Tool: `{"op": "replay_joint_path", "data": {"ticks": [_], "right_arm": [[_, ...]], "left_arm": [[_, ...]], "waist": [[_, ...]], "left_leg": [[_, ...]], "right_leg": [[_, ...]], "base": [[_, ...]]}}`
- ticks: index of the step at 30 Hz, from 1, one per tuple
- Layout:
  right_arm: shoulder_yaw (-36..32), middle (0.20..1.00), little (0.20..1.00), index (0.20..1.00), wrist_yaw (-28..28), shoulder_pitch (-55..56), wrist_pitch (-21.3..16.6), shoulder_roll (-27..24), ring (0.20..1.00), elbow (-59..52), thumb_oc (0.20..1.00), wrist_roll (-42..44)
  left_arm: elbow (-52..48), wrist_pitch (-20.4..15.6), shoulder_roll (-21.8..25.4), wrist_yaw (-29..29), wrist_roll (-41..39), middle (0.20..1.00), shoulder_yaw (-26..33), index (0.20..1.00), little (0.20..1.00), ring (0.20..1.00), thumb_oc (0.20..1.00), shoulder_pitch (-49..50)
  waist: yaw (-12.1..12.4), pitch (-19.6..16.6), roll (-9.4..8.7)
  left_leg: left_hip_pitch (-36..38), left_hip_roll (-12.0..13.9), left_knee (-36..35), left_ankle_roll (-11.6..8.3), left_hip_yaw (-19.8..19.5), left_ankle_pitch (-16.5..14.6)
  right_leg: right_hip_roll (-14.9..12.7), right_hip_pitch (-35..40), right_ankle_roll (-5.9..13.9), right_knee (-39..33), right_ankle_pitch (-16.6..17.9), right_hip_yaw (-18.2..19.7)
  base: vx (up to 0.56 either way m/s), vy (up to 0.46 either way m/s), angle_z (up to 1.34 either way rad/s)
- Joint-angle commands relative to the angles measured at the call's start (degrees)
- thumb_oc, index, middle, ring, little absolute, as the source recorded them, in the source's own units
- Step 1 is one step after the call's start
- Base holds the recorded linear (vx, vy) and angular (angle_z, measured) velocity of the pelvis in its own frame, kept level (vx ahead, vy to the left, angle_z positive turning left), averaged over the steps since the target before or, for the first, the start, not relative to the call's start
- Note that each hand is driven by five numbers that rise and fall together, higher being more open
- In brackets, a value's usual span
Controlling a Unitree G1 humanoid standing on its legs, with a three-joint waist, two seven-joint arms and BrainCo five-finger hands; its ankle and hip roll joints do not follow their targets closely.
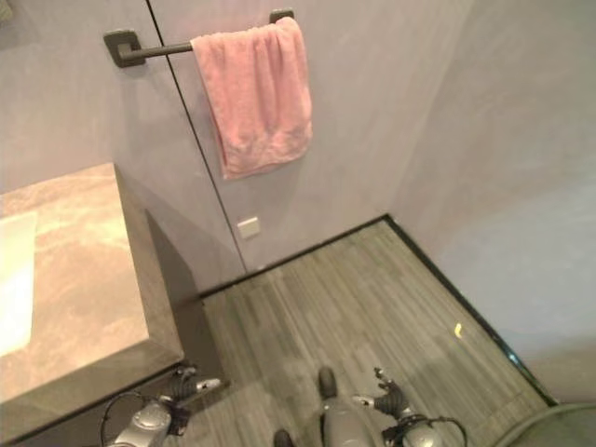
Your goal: Put brush and paste in cup on sink, flatten towel.
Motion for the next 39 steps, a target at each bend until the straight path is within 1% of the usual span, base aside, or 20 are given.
{"op": "replay_joint_path", "data": {"ticks": [1,3,4,5,6,7,9,10,11,12,13,14,16,19,26,27,30,32,36,39], "right_arm": [[-1.8,1.0,1.0,1.0,-0.7,-1.1,-1.3,-3.5,1.0,0.0,1.0,-0.8],[-1.7,1.0,1.0,1.0,-1.1,-1.5,-1.5,-4.6,1.0,0.3,1.0,-1.5],[-1.6,1.0,1.0,1.0,-1.4,-1.8,-1.5,-5.8,1.0,-0.2,1.0,-2.6],[-1.8,1.0,1.0,1.0,-1.6,-1.5,-1.6,-6.3,1.0,-1.2,1.0,-2.8],[-1.9,1.0,1.0,1.0,-1.6,-1.4,-1.6,-6.3,1.0,-1.2,1.0,-2.8],[-2.5,1.0,1.0,1.0,-2.2,-1.3,-1.8,-7.1,1.0,-1.6,1.0,-2.5],[-2.2,1.0,1.0,1.0,-2.9,-1.8,-1.5,-7.7,1.0,-1.0,1.0,-3.5],[-1.4,1.0,1.0,1.0,-3.3,-2.4,-1.3,-8.2,1.0,-1.1,1.0,-4.9],[-1.4,1.0,1.0,1.0,-3.3,-2.4,-1.3,-8.2,1.0,-1.1,1.0,-4.9],[-1.4,1.0,1.0,1.0,-3.0,-2.4,-1.3,-8.3,1.0,-1.7,1.0,-5.2],[-1.2,1.0,1.0,1.0,-2.7,-2.4,-1.3,-8.3,1.0,-1.9,1.0,-5.2],[-1.2,1.0,1.0,1.0,-2.6,-2.4,-1.3,-8.2,1.0,-1.9,1.0,-5.2],[0.3,1.0,1.0,1.0,-2.5,-3.1,-1.4,-8.1,1.0,-2.2,1.0,-6.3],[1.6,1.0,1.0,1.0,-2.1,-3.5,-1.1,-7.5,1.0,-3.0,1.0,-7.4],[3.4,1.0,1.0,1.0,-0.7,-4.2,-0.6,-5.6,1.0,-4.2,1.0,-8.6],[3.8,1.0,1.0,1.0,-0.2,-4.2,-0.8,-5.2,1.0,-5.2,1.0,-8.2],[3.9,1.0,1.0,1.0,0.5,-3.6,-0.9,-5.0,1.0,-6.7,1.0,-8.2],[3.7,1.0,1.0,1.0,0.6,-3.0,-0.9,-4.9,1.0,-6.9,1.0,-8.1],[4.0,1.0,1.0,1.0,0.9,-1.5,-1.0,-4.7,1.0,-8.1,1.0,-9.1],[4.6,1.0,1.0,1.0,0.9,-0.9,-0.9,-4.6,1.0,-7.7,1.0,-9.6]], "left_arm": [[-2.8,-1.9,1.6,0.5,1.1,1.0,0.3,1.0,1.0,1.0,1.0,-1.6],[-1.1,-1.5,0.8,0.4,0.1,1.0,1.1,1.0,1.0,1.0,1.0,-1.4],[-0.3,-1.3,0.6,0.3,-0.2,1.0,1.2,1.0,1.0,1.0,1.0,-1.6],[-0.1,-1.2,0.5,0.2,-0.1,1.0,1.1,1.0,1.0,1.0,1.0,-1.7],[-0.1,-1.2,0.5,0.2,-0.1,1.0,1.1,1.0,1.0,1.0,1.0,-1.7],[0.5,-1.2,0.2,0.6,0.4,1.0,0.8,1.0,1.0,1.0,1.0,-2.2],[0.3,-1.0,-0.1,0.5,0.5,1.0,0.6,1.0,1.0,1.0,1.0,-2.0],[-0.1,-1.1,-0.4,0.5,0.8,1.0,0.1,1.0,1.0,1.0,1.0,-1.8],[-0.1,-1.1,-0.4,0.5,0.8,1.0,0.1,1.0,1.0,1.0,1.0,-1.8],[0.0,-1.1,-0.8,0.3,1.6,1.0,-0.3,1.0,1.0,1.0,1.0,-1.6],[0.4,-1.2,-1.1,0.2,1.8,1.0,-0.5,1.0,1.0,1.0,1.0,-1.5],[0.4,-1.2,-1.1,0.2,1.8,1.0,-0.5,1.0,1.0,1.0,1.0,-1.5],[0.1,-1.4,-1.6,0.3,1.6,1.0,-0.7,1.0,1.0,1.0,1.0,-1.1],[2.2,-1.3,-1.9,0.3,1.8,1.0,-0.3,1.0,1.0,1.0,1.0,-1.8],[6.5,-0.4,-1.6,1.1,1.7,1.0,3.5,1.0,1.0,1.0,1.0,-1.1],[6.5,-0.2,-0.8,1.2,1.4,1.0,4.4,1.0,1.0,1.0,1.0,-0.6],[7.0,0.0,0.4,1.5,1.3,1.0,5.3,1.0,1.0,1.0,1.0,-0.6],[7.3,0.0,0.7,1.4,1.2,1.0,5.6,1.0,1.0,1.0,1.0,-0.4],[9.3,0.4,2.1,2.0,2.5,1.0,6.8,1.0,1.0,1.0,1.0,-1.3],[9.6,0.7,2.1,2.1,2.8,1.0,6.7,1.0,1.0,1.0,1.0,-1.4]], "waist": [[-0.8,-1.7,-0.04],[-0.6,-2.2,0.22],[-0.4,-2.6,-0.04],[-0.3,-2.5,-0.43],[-0.4,-2.5,-0.38],[-0.1,-1.8,-1.25],[0.7,-1.4,-1.75],[1.5,-1.1,-1.49],[1.5,-1.1,-1.45],[1.2,-1.6,-1.09],[1.7,-1.5,-0.81],[1.7,-1.7,-0.87],[2.6,-1.2,0.09],[2.7,-0.8,-0.01],[3.6,-1.6,-1.04],[3.7,-1.4,-1.94],[3.4,-0.9,-2.69],[3.0,-0.9,-2.59],[0.1,0.3,-3.27],[-0.7,0.0,-3.68]], "left_leg": [[5.3,10.0,4.2,-6.41,-6.2,6.6],[4.0,11.3,8.4,-7.44,-6.2,9.0],[1.7,13.0,14.6,-8.41,-6.8,13.5],[0.2,13.9,18.4,-8.58,-6.4,15.3],[0.0,13.9,18.7,-8.63,-6.5,15.2],[-2.5,15.1,24.7,-8.44,-5.0,17.3],[-4.6,15.0,27.3,-7.82,-4.0,16.6],[-7.6,11.4,24.3,-7.02,-4.5,14.0],[-7.5,11.4,24.4,-6.96,-4.5,13.8],[-8.2,11.4,18.8,-6.22,-1.1,11.2],[-8.9,9.6,15.4,-5.65,-1.3,9.6],[-9.0,9.5,15.1,-5.62,-1.3,9.8],[-12.1,5.9,7.3,-5.22,-2.4,9.9],[-14.8,7.2,4.6,-5.93,1.6,12.6],[-11.4,6.7,2.5,-3.66,5.3,11.1],[-9.5,6.7,2.0,-2.89,6.4,10.4],[-7.0,6.7,1.5,-2.68,5.9,10.3],[-5.6,6.7,0.8,-2.88,5.5,10.4],[-1.0,6.2,-1.2,-3.87,2.6,10.0],[0.2,5.4,-2.1,-3.77,1.2,9.8]], "right_leg": [[0.7,4.4,2.11,10.8,-2.2,0.1],[1.7,6.4,0.89,10.5,-3.2,-1.2],[3.0,8.3,-0.71,10.0,-4.3,-1.2],[3.3,9.3,-1.45,9.7,-4.9,-1.1],[3.3,9.3,-1.48,9.7,-4.9,-1.1],[3.4,11.1,-2.89,9.4,-5.8,-1.0],[3.6,12.5,-3.69,9.3,-6.8,-0.8],[3.5,13.6,-3.17,8.2,-6.7,0.2],[3.5,13.8,-3.11,8.1,-6.8,0.2],[2.8,14.4,-2.2,7.1,-6.8,-0.1],[2.6,15.1,-1.67,6.5,-7.0,0.3],[2.5,14.9,-1.66,6.5,-6.9,0.3],[3.0,15.8,-0.95,5.5,-7.3,1.5],[2.8,18.0,-0.86,4.5,-8.1,2.1],[1.2,19.3,1.18,10.7,-10.0,3.8],[1.2,17.3,2.92,16.5,-7.6,4.4],[1.8,14.5,4.02,19.6,-4.9,5.0],[1.8,12.9,3.92,18.3,-4.1,4.7],[2.0,4.4,4.91,9.2,1.4,5.5],[3.6,5.1,4.9,9.0,1.0,6.2]], "base": [[0.54,-0.424,0.79],[0.31,-0.326,0.43],[0.33,-0.401,0.14],[0.25,-0.308,0.06],[0.21,-0.278,0.03],[0.2,-0.267,-0.13],[0.26,-0.228,-0.23],[0.19,-0.056,-0.28],[0.26,0.013,-0.39],[0.21,0.076,-0.56],[0.2,0.07,-0.46],[0.13,0.073,-0.32],[0.18,0.096,-0.17],[0.21,0.118,-0.34],[0.24,0.179,-0.45],[0.09,0.078,-0.29],[0.17,0.106,-0.53],[0.19,0.04,0.44],[0.22,-0.007,0.15],[0.13,-0.012,0.63]]}}
